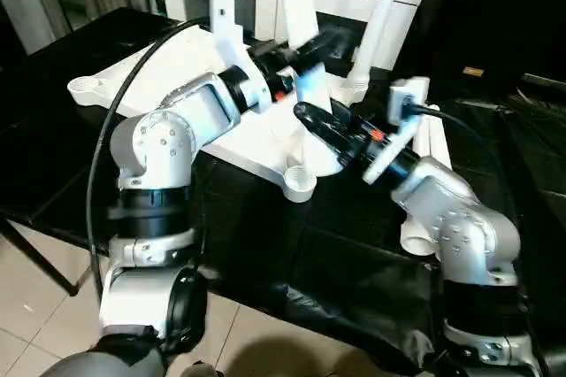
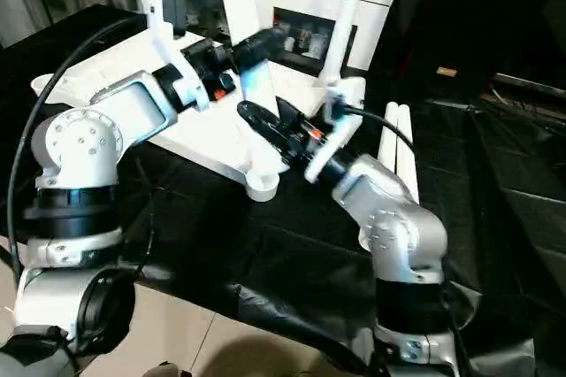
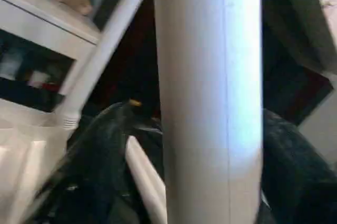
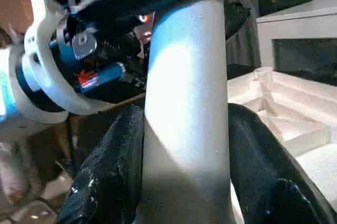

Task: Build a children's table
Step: Pick table leg

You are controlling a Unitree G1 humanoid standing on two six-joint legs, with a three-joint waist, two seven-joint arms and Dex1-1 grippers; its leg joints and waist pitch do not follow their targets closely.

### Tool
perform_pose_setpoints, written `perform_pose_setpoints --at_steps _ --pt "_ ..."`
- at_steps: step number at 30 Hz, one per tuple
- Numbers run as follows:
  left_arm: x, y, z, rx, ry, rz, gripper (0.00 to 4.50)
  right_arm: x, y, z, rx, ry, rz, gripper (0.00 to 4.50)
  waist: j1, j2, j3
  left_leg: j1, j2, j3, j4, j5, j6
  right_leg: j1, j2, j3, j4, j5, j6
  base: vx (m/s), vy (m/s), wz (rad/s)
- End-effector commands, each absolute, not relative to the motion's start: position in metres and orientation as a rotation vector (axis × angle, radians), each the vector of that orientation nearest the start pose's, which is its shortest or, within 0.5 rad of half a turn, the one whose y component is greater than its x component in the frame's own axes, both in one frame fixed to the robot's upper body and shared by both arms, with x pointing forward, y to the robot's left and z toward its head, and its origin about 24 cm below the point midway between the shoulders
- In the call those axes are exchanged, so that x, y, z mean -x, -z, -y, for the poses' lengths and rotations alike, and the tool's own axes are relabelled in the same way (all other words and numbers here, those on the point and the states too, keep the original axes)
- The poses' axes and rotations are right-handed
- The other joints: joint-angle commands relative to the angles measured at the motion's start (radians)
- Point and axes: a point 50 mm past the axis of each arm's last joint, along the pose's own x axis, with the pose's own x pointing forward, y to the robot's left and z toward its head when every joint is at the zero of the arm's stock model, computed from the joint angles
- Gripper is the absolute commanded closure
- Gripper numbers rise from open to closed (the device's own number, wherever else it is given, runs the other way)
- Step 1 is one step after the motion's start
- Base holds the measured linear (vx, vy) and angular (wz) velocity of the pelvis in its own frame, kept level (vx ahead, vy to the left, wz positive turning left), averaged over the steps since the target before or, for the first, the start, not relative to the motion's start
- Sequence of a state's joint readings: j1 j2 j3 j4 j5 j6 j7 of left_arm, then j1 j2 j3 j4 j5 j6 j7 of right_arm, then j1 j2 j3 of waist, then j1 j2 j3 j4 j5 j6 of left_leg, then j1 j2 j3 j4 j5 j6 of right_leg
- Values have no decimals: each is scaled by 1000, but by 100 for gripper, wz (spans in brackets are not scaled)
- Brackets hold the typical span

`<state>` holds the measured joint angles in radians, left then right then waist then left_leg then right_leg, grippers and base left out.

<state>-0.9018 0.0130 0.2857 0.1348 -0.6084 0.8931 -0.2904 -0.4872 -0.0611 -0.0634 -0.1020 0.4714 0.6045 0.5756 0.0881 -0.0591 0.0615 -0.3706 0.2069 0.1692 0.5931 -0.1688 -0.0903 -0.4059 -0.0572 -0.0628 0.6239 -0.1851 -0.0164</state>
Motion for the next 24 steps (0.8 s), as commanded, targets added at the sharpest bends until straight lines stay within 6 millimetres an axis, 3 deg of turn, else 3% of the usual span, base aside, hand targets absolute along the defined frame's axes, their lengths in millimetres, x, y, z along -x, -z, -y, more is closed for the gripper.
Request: perform_pose_setpoints --at_steps 1,2,9,16,23,24 --pt "-354 -226 -80 562 734 -69 120 -309 -158 87 -287 -868 60 262 -1 -5 -72 7 12 -1 -61 -148 -15 60 -64 44 -85 -209 -108 0 0 0" --pt "-355 -226 -81 573 709 -64 120 -310 -154 83 -277 -860 46 262 2 1 -72 6 13 -2 -62 -142 -13 59 -66 44 -81 -202 -115 0 0 0" --pt "-354 -227 -83 579 684 -62 180 -314 -155 79 -269 -848 50 262 2 -3 -73 6 15 -1 -61 -124 -2 60 -67 45 -75 -142 -125 0 0 0" --pt "-356 -225 -86 572 653 -68 244 -315 -152 78 -233 -833 50 262 1 2 -75 6 14 -1 -60 -102 0 64 -65 45 -68 -70 -142 0 0 0" --pt "-351 -226 -86 547 723 -62 262 -314 -151 78 -202 -843 56 262 1 4 -73 9 15 -1 -61 -120 -2 64 -66 46 -70 -85 -149 0 0 0" --pt "-350 -226 -86 543 738 -58 262 -313 -151 78 -209 -852 55 227 2 4 -73 9 14 -1 -61 -122 -3 64 -66 46 -70 -90 -148 0 0 0"
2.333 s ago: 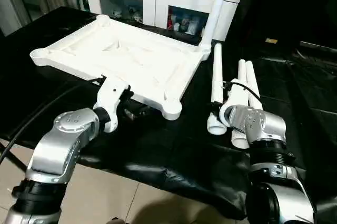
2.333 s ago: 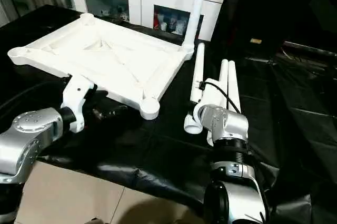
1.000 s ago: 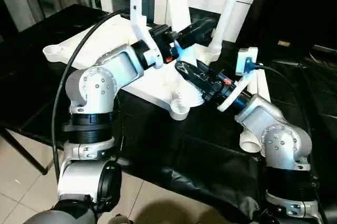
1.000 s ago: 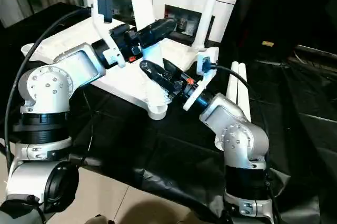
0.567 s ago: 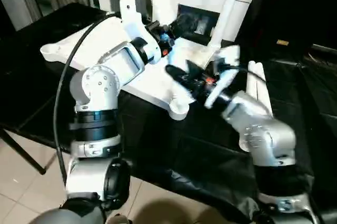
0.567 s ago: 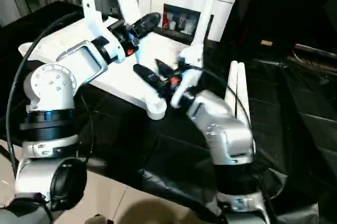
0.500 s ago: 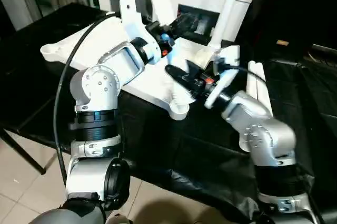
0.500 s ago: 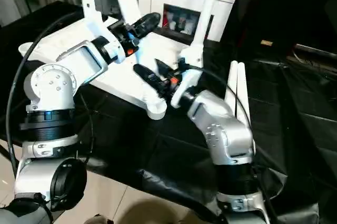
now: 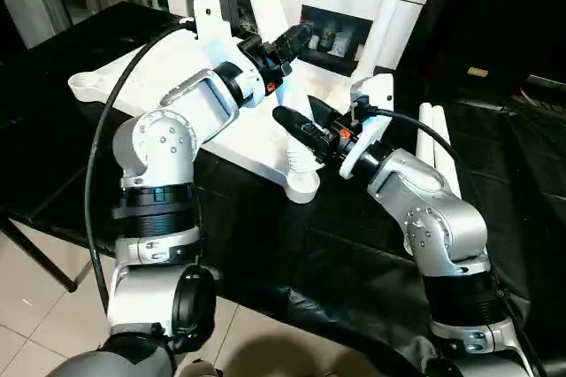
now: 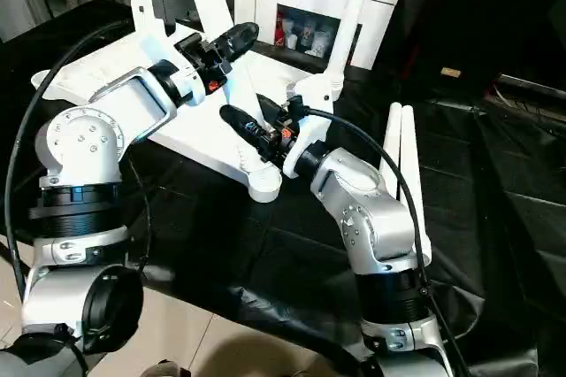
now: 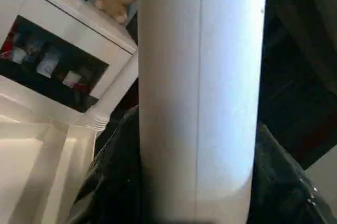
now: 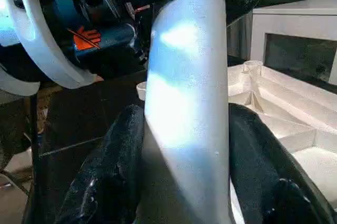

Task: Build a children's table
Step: Pick table leg

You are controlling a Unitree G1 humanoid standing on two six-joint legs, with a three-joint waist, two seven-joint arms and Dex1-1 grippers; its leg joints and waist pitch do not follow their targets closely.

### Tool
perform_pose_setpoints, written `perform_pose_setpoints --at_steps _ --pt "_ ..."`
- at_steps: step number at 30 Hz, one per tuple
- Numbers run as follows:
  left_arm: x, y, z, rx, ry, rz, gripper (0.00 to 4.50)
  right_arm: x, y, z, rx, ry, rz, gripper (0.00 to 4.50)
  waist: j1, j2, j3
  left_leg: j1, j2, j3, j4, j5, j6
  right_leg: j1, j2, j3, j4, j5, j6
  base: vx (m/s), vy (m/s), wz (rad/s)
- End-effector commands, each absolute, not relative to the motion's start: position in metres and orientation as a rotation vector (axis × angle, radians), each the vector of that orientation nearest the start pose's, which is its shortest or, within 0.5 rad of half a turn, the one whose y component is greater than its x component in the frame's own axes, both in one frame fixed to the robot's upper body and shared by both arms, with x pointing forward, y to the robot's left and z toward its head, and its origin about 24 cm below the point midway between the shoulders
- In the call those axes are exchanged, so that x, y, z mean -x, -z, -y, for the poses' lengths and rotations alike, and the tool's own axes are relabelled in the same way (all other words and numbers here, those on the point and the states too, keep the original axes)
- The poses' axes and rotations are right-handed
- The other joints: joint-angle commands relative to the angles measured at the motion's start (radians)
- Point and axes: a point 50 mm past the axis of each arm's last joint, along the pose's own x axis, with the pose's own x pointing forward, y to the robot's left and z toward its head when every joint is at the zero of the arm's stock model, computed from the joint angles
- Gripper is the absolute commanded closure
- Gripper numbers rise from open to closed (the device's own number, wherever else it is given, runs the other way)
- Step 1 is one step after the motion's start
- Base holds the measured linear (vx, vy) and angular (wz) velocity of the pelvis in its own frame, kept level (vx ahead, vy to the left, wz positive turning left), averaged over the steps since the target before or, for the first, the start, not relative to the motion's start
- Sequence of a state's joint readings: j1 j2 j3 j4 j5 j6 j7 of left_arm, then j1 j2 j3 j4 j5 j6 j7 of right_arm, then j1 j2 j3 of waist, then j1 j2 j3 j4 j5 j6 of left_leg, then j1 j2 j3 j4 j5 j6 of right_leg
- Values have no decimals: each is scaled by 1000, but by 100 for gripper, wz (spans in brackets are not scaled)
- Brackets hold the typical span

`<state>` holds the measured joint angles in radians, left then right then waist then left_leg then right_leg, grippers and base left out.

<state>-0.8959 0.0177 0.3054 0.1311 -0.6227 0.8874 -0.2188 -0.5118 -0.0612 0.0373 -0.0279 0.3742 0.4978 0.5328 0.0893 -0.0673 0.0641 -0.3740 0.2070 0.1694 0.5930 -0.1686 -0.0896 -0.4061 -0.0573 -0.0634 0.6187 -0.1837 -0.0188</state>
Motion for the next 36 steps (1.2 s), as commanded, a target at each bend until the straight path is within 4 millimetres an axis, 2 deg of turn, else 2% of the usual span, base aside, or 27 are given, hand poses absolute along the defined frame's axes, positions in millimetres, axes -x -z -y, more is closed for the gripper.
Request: perform_pose_setpoints --at_steps 1,2,7,8,11,12,13,16,18,25,30,32,34,36 --pt "-347 -228 -86 526 791 -45 262 -313 -152 78 -229 -869 51 206 0 10 -75 12 14 -1 -62 -126 -4 64 -66 46 -66 -100 -144 0 0 0" --pt "-345 -228 -85 510 830 -40 262 -313 -152 78 -247 -885 42 192 1 12 -75 13 15 -1 -63 -126 -1 63 -66 47 -65 -107 -143 0 0 0" --pt "-332 -226 -88 400 1036 -48 264 -306 -152 85 -280 -1022 -38 150 1 9 -74 17 17 1 -63 -117 2 60 -64 47 -62 -84 -154 0 0 0" --pt "-329 -227 -89 382 1086 -47 264 -305 -151 88 -297 -1057 -67 145 1 7 -75 16 16 1 -63 -113 3 64 -64 47 -60 -87 -155 0 0 0" --pt "-326 -230 -90 359 1121 -43 264 -303 -152 90 -308 -1098 -75 121 2 9 -75 14 18 2 -62 -115 -4 64 -69 48 -61 -101 -157 0 0 0" --pt "-323 -234 -89 355 1164 -32 264 -302 -151 92 -319 -1123 -98 121 1 8 -74 13 17 2 -62 -114 -6 64 -69 48 -62 -105 -157 0 0 0" --pt "-321 -236 -89 353 1184 -28 264 -302 -151 93 -321 -1132 -106 118 3 2 -74 13 16 3 -62 -117 -7 66 -70 47 -62 -128 -156 0 0 0" --pt "-316 -239 -88 327 1258 -17 264 -300 -148 96 -318 -1173 -150 118 2 2 -73 13 17 3 -62 -118 -10 63 -69 48 -65 -152 -149 0 0 0" --pt "-314 -238 -88 316 1292 -16 264 -297 -146 97 -324 -1194 -190 151 2 2 -73 13 17 4 -61 -114 -10 63 -69 48 -66 -165 -141 0 0 0" --pt "-312 -238 -87 336 1311 -9 264 -292 -141 94 -332 -1223 -219 202 3 0 -74 11 17 4 -60 -109 -16 62 -70 48 -66 -174 -136 0 0 0" --pt "-315 -239 -90 340 1306 5 264 -292 -140 92 -331 -1229 -223 245 4 1 -74 12 17 3 -60 -110 -17 61 -69 47 -66 -179 -135 0 0 0" --pt "-320 -240 -92 313 1242 12 264 -293 -140 92 -327 -1222 -221 256 5 0 -75 11 16 3 -59 -107 -18 62 -69 47 -66 -179 -132 0 0 0" --pt "-322 -241 -93 324 1246 10 208 -293 -139 92 -323 -1219 -221 257 4 0 -74 11 16 3 -60 -112 -18 60 -68 46 -67 -184 -130 0 0 0" --pt "-324 -246 -95 331 1237 27 184 -294 -138 92 -312 -1212 -224 259 5 -1 -75 12 16 3 -60 -112 -21 61 -69 46 -67 -190 -128 0 0 0"
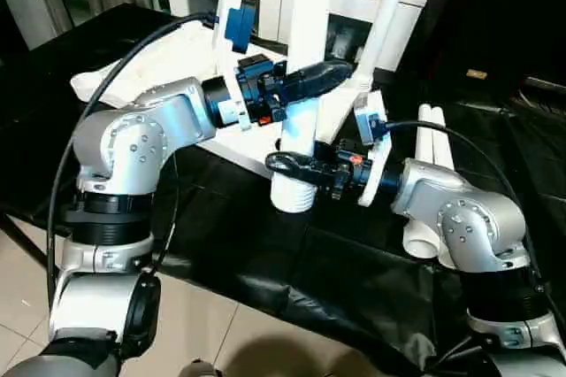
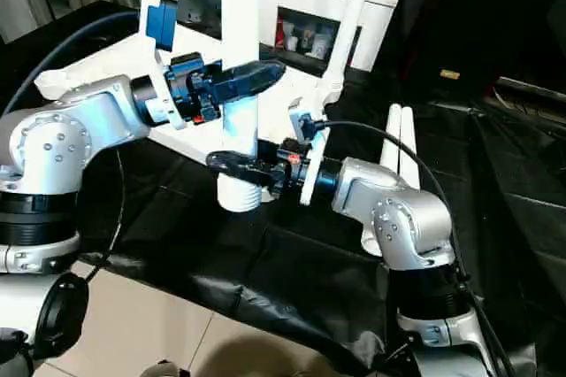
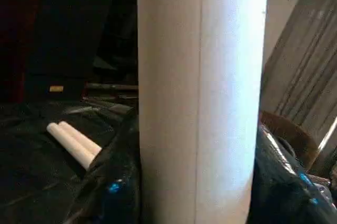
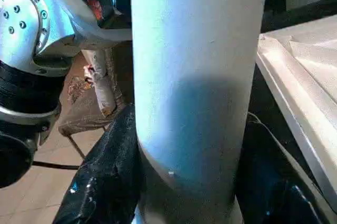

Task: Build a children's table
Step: Pick table leg

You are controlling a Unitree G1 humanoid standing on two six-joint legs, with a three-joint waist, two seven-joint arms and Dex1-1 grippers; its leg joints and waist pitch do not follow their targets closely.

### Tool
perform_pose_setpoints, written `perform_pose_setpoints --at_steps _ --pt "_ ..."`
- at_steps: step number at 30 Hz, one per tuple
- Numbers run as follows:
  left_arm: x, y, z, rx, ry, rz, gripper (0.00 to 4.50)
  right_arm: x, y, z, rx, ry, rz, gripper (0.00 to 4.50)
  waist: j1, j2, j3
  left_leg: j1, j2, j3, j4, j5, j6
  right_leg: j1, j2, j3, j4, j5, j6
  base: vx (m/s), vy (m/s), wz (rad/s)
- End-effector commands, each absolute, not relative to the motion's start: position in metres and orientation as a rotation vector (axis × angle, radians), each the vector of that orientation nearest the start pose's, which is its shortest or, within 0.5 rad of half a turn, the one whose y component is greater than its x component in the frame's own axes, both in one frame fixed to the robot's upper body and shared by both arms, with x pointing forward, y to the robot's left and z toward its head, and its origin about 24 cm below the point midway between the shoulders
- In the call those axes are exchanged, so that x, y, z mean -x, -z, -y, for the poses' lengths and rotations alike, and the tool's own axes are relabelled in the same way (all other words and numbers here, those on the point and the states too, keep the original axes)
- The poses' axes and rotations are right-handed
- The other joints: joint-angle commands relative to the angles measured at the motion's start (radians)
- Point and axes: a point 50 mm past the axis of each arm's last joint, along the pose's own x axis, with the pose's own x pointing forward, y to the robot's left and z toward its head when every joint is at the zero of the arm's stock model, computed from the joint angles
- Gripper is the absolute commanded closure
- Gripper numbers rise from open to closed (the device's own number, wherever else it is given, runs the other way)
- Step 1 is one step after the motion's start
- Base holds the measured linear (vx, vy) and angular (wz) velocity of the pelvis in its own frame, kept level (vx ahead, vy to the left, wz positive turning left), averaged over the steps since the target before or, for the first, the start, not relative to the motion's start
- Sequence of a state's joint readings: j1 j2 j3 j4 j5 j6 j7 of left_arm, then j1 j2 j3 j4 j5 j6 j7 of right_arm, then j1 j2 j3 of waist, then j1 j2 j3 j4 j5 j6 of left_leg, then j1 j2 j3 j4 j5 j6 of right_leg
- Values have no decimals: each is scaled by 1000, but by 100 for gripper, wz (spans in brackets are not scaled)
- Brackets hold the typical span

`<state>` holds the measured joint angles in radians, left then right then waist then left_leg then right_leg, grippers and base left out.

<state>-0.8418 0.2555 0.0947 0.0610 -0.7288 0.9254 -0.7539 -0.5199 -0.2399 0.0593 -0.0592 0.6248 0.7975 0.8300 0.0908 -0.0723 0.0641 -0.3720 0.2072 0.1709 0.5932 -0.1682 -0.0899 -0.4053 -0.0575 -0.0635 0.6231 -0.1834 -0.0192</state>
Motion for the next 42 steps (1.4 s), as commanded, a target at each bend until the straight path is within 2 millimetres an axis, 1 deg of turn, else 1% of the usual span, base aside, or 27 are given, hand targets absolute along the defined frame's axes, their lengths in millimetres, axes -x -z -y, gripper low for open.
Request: perform_pose_setpoints --at_steps 1,2,4,5,7,8,10,11,12,13,16,18,21,28,29,30,31,32,35,36,40,42 --pt "-327 -249 -97 329 1212 38 176 -294 -137 92 -305 -1209 -227 259 3 5 -75 10 15 1 -60 -110 -23 60 -68 46 -71 -187 -128 0 0 0" --pt "-330 -252 -98 329 1188 46 176 -294 -137 92 -302 -1208 -228 259 3 4 -75 10 15 1 -60 -112 -25 61 -68 46 -71 -178 -129 0 0 0" --pt "-334 -255 -101 321 1163 56 158 -295 -136 91 -300 -1207 -228 259 3 6 -74 10 16 -1 -61 -117 -25 61 -68 45 -72 -180 -128 0 0 0" --pt "-335 -257 -103 321 1166 55 153 -295 -136 91 -297 -1204 -228 259 3 4 -74 9 15 0 -60 -116 -25 61 -68 46 -71 -179 -127 0 0 0" --pt "-335 -258 -104 321 1170 53 151 -295 -136 91 -295 -1202 -227 259 3 5 -75 10 15 0 -59 -112 -26 61 -68 46 -69 -174 -128 0 0 0" --pt "-336 -259 -105 322 1170 52 191 -296 -135 91 -290 -1196 -226 259 3 8 -75 10 15 0 -60 -110 -28 61 -68 46 -69 -165 -132 0 0 0" --pt "-335 -260 -105 330 1178 52 193 -296 -135 91 -288 -1192 -224 260 3 8 -76 10 16 0 -59 -103 -29 62 -68 46 -65 -136 -143 0 0 0" --pt "-334 -260 -104 334 1188 52 206 -296 -135 91 -288 -1192 -223 260 3 9 -77 11 16 0 -59 -104 -29 63 -68 46 -64 -126 -151 0 0 0" --pt "-333 -259 -103 331 1200 47 206 -295 -135 91 -286 -1192 -223 260 4 9 -77 11 16 0 -59 -106 -28 63 -69 46 -63 -121 -157 0 0 0" --pt "-332 -258 -101 328 1212 40 237 -295 -135 91 -284 -1192 -222 261 4 9 -77 10 16 0 -59 -106 -28 64 -69 46 -63 -121 -158 0 0 0" --pt "-330 -253 -99 327 1229 16 245 -295 -135 90 -278 -1195 -221 261 4 9 -76 10 16 0 -59 -107 -28 64 -69 46 -63 -126 -161 0 0 0" --pt "-330 -250 -97 321 1237 -3 269 -295 -136 90 -272 -1197 -218 261 5 9 -76 11 16 0 -60 -118 -30 64 -70 46 -66 -143 -158 0 0 0" --pt "-331 -248 -96 323 1234 -6 272 -296 -136 89 -265 -1197 -213 261 5 9 -75 11 16 0 -59 -124 -31 63 -69 46 -67 -158 -151 0 0 0" --pt "-333 -255 -102 331 1240 45 275 -298 -139 89 -220 -1193 -190 261 4 8 -75 10 15 0 -59 -122 -32 63 -69 46 -67 -160 -148 0 0 0" --pt "-333 -255 -103 333 1240 49 275 -298 -140 89 -226 -1197 -191 226 4 8 -76 10 16 0 -59 -121 -32 64 -69 46 -67 -159 -148 0 0 0" --pt "-334 -256 -104 336 1243 57 275 -298 -141 89 -234 -1206 -192 205 4 8 -76 11 16 0 -59 -117 -30 63 -69 46 -65 -150 -150 0 0 0" --pt "-334 -257 -104 336 1247 62 275 -298 -142 89 -237 -1213 -193 205 4 8 -76 11 16 0 -59 -116 -27 63 -69 46 -65 -145 -153 0 0 0" --pt "-334 -257 -104 331 1249 63 276 -298 -143 89 -233 -1225 -192 191 4 7 -76 11 15 1 -58 -114 -26 63 -68 46 -65 -143 -154 0 0 0" --pt "-334 -257 -105 321 1258 62 276 -299 -143 90 -189 -1217 -189 171 3 8 -75 11 15 1 -58 -116 -26 63 -67 47 -65 -145 -152 0 0 0" --pt "-334 -258 -105 316 1267 64 276 -300 -145 91 -177 -1224 -188 171 2 6 -76 10 15 1 -58 -114 -26 65 -68 47 -64 -146 -152 0 0 0" --pt "-335 -260 -105 308 1279 70 276 -301 -147 93 -174 -1242 -188 167 3 5 -76 10 16 1 -58 -114 -22 64 -69 47 -64 -145 -155 0 0 0" --pt "-335 -261 -105 310 1280 74 276 -300 -147 94 -166 -1262 -195 167 3 7 -76 11 17 1 -57 -112 -22 64 -69 47 -63 -139 -160 0 0 0"
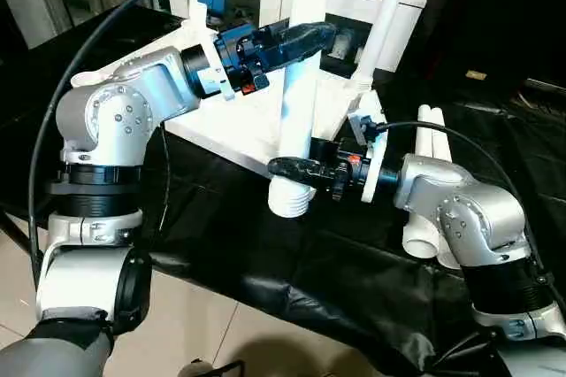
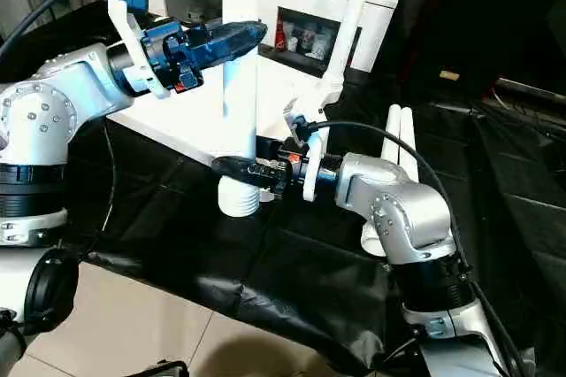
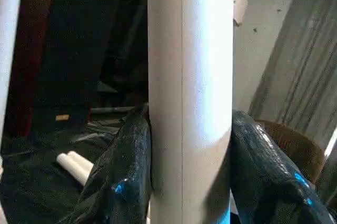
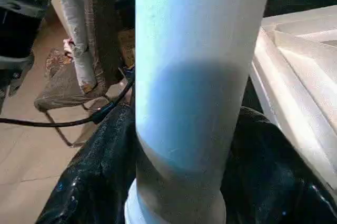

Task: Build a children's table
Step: Pick table leg

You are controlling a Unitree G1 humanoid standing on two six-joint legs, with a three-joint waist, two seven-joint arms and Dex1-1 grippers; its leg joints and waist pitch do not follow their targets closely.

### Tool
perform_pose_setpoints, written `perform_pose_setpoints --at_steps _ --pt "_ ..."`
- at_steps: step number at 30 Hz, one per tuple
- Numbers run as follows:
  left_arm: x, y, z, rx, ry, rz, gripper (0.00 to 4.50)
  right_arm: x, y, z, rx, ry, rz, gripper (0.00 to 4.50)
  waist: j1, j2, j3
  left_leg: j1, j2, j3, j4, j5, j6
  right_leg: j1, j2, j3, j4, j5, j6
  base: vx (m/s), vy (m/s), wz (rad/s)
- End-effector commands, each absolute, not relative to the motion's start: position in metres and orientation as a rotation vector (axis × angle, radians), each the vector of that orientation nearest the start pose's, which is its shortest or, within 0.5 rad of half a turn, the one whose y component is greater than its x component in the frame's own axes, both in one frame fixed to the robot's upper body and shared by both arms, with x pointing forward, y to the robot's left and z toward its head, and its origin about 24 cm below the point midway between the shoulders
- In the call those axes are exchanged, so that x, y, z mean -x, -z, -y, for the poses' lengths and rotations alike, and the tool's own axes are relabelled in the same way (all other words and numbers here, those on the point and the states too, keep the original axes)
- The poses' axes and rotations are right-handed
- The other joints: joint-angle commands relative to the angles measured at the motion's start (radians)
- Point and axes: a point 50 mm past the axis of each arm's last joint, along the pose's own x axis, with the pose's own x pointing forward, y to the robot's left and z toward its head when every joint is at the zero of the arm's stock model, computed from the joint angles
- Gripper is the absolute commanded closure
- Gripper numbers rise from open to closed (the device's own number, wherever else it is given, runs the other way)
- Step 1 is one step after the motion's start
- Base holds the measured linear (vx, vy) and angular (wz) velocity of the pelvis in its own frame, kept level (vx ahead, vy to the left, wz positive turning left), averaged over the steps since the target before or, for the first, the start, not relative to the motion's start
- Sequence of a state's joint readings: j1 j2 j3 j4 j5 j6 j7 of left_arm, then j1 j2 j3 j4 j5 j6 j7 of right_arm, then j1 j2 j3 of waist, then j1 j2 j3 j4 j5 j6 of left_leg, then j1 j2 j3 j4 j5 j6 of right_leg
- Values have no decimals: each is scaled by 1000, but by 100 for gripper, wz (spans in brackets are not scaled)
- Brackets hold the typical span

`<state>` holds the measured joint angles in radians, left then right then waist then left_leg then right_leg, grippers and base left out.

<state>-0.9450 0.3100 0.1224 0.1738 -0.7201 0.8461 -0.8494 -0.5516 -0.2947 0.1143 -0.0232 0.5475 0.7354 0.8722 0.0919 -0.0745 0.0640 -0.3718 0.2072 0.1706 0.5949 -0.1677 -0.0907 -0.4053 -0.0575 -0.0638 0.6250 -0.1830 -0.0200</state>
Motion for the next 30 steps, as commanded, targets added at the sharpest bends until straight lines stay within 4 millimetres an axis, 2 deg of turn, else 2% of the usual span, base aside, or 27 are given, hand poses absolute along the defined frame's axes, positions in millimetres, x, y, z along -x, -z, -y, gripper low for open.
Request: perform_pose_setpoints --at_steps 1,4,5,8,25,26,30 --pt "-335 -261 -104 313 1287 75 276 -299 -147 93 -163 -1266 -198 167 3 8 -76 11 17 1 -58 -114 -20 64 -68 47 -65 -135 -161 0 0 0" --pt "-333 -260 -102 313 1308 71 276 -299 -146 92 -166 -1277 -204 167 2 7 -76 11 17 2 -58 -117 -19 63 -69 47 -66 -142 -163 0 0 0" --pt "-331 -259 -101 308 1320 66 276 -299 -146 91 -170 -1283 -207 167 2 3 -75 10 16 2 -58 -118 -19 64 -70 47 -67 -154 -161 0 0 0" --pt "-331 -258 -100 308 1330 63 276 -299 -146 90 -172 -1287 -208 167 3 6 -74 11 17 2 -58 -123 -19 62 -70 47 -68 -171 -157 0 0 0" --pt "-330 -257 -98 282 1348 63 276 -301 -148 89 -202 -1321 -204 167 3 4 -75 10 17 2 -58 -116 -17 62 -70 47 -67 -169 -156 0 0 0" --pt "-330 -257 -98 281 1349 63 276 -301 -148 88 -204 -1324 -205 196 4 4 -75 10 17 2 -58 -116 -17 63 -70 46 -66 -170 -156 0 0 0" --pt "-330 -258 -98 280 1347 65 276 -300 -148 88 -207 -1329 -208 217 4 4 -76 9 17 2 -58 -114 -18 63 -70 46 -66 -168 -156 0 0 0"
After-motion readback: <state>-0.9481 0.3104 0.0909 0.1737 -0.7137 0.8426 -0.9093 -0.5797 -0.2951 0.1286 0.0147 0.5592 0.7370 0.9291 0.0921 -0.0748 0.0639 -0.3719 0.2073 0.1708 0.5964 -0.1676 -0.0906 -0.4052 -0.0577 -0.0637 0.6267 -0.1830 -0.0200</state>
